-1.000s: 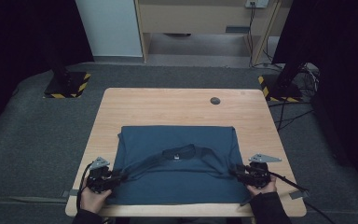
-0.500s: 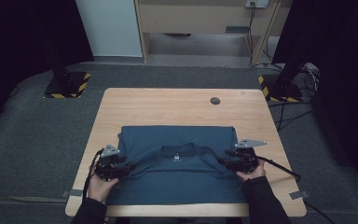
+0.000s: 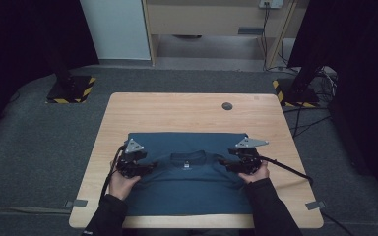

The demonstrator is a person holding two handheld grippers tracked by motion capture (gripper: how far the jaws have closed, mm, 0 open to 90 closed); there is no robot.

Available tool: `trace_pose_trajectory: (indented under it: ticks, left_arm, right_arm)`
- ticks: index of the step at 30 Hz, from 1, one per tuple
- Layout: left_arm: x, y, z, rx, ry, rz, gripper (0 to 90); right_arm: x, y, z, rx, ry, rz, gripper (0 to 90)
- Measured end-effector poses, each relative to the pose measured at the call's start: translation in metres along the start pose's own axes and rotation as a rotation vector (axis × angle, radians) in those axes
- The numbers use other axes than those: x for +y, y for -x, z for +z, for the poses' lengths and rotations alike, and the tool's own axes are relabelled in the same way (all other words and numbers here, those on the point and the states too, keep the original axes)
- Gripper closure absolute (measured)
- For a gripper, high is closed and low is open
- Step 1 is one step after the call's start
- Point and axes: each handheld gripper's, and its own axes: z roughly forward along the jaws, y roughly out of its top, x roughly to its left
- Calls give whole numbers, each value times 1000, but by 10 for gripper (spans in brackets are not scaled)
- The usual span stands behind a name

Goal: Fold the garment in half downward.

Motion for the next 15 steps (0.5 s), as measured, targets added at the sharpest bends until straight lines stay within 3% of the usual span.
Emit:
trace_pose_trajectory:
  ticks: [4, 10, 15]
  left_arm:
    - [7, 6, 11, 5, -6, -2, 391]
    - [9, 13, 25, 17, -34, 16, 430]
    - [4, 13, 37, -1, -75, -1, 544]
  right_arm:
    - [6, -5, 10, 19, 5, 5, 369]
    - [3, -5, 24, 24, -33, 6, 396]
    - [-2, -7, 32, 33, -87, -11, 565]
